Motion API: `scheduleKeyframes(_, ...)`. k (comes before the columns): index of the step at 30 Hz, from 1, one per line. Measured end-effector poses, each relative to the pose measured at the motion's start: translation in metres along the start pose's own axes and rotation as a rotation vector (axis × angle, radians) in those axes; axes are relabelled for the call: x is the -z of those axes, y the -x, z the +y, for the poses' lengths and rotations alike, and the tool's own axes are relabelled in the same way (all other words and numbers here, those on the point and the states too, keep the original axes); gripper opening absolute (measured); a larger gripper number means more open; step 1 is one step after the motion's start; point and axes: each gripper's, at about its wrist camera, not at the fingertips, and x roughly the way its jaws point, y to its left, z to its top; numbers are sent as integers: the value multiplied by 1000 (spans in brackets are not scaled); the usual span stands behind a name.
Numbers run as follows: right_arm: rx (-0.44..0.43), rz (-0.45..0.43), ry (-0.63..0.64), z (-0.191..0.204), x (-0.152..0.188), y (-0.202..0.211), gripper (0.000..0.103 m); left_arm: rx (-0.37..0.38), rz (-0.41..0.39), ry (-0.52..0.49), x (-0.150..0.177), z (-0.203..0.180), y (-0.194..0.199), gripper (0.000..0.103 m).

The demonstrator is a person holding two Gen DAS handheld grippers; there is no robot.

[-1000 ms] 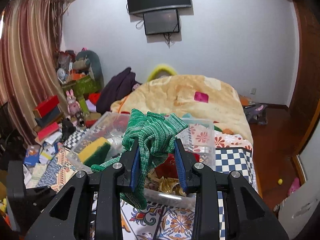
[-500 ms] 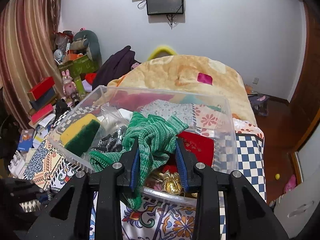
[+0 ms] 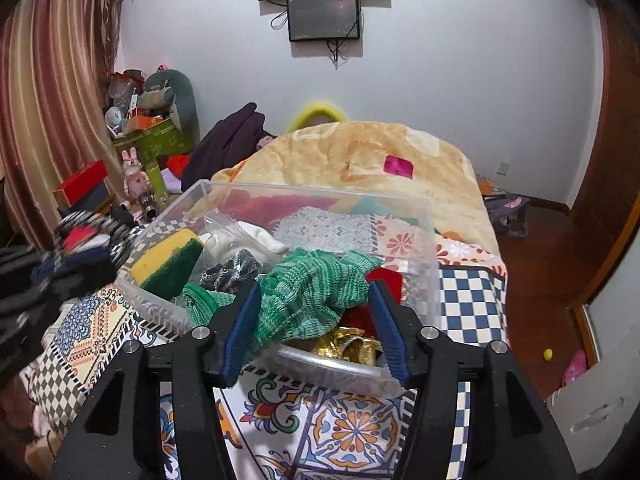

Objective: Organize soft objects

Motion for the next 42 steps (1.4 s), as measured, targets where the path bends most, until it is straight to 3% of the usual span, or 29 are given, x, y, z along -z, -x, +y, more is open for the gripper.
scheduleKeyframes(2,10,-14,-11,-4,-1,3,60,-45,0,-20,-6,-2,-12,6)
scheduleKeyframes(9,-4,-62,-49,-12,-2,20,64,-57,28,-43,-8,0,-48,7)
scheduleKeyframes(12,-13,-77,-53,-12,-1,25,66,-30,68,-58,-3,-4,-57,19)
scheduleKeyframes(14,-15,-83,-49,-12,-2,27,66,-30,79,-57,0,-4,-60,36)
scheduleKeyframes(20,-20,-88,-48,-11,0,30,66,3,79,-55,9,-3,-44,58)
scheduleKeyframes(23,-27,-90,-59,-12,2,33,66,4,75,-68,12,-3,-35,64)
scheduleKeyframes(27,-26,-96,-56,-11,1,38,66,26,73,-52,16,1,-20,64)
scheduleKeyframes(30,-24,-116,-50,-9,0,48,66,34,42,-18,16,4,-2,64)
scheduleKeyframes(37,-29,-202,-40,-4,-10,86,67,54,-126,41,-4,2,66,68)
scheduleKeyframes(42,-36,-290,-26,4,-13,119,78,39,-244,66,-13,-1,110,74)
